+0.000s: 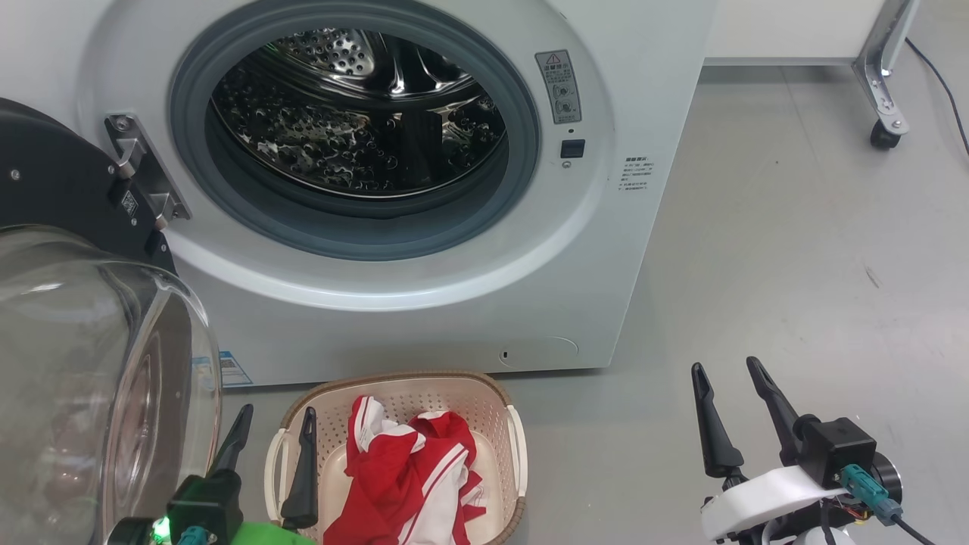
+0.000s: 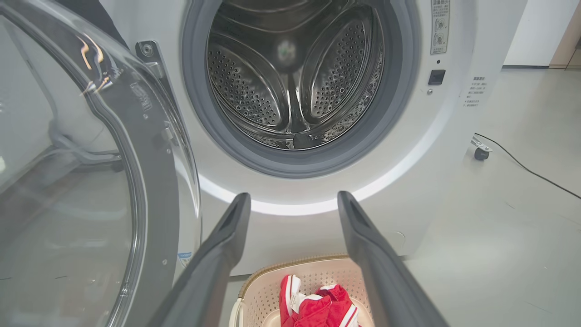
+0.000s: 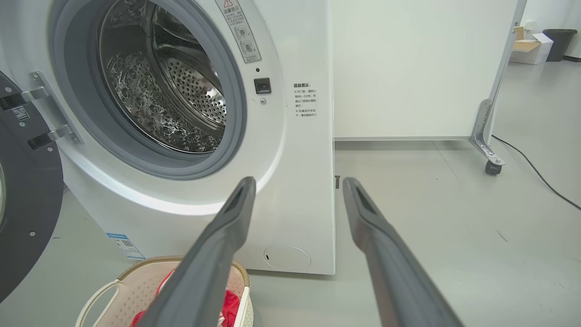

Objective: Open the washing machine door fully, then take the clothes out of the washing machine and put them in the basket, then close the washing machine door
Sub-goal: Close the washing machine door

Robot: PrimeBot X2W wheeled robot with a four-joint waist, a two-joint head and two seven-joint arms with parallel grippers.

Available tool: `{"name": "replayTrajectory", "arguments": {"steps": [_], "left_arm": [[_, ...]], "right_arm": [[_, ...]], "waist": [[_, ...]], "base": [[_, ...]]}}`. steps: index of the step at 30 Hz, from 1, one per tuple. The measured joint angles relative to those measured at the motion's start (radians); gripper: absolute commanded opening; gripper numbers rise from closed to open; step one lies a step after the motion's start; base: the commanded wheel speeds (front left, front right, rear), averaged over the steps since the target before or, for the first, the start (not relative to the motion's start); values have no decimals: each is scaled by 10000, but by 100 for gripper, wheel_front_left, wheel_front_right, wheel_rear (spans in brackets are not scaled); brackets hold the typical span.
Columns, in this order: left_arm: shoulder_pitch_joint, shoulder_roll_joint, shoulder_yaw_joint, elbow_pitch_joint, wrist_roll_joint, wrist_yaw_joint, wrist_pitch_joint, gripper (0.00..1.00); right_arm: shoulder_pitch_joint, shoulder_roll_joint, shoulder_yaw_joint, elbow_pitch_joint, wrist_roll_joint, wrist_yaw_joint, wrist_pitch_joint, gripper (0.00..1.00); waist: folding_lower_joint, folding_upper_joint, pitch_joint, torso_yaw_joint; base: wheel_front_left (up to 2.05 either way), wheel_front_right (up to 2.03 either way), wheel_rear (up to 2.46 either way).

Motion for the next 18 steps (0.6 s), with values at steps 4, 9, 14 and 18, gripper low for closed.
{"name": "replayTrajectory", "arguments": {"steps": [4, 9, 14, 18], "left_arm": [[12, 0, 4, -113, 151, 13, 50, 100], [25, 6, 36, -270, 234, 15, 88, 100], [25, 13, 44, -391, 238, 15, 174, 100], [26, 13, 56, -464, 247, 73, 201, 100]], "right_arm": [[1, 2, 8, -2, 0, 0, 0, 100], [1, 6, 52, -61, 2, 0, 0, 100], [1, 6, 50, -71, 6, -2, 0, 100], [0, 6, 46, -96, 6, -2, 0, 100]], "waist": [[0, 0, -15, -5], [0, 0, 32, -29], [0, 0, 89, -48], [0, 0, 134, -52]], "base": [[-13, 18, -5], [-33, 37, -5], [-52, 57, -5], [-67, 73, -6]]}}
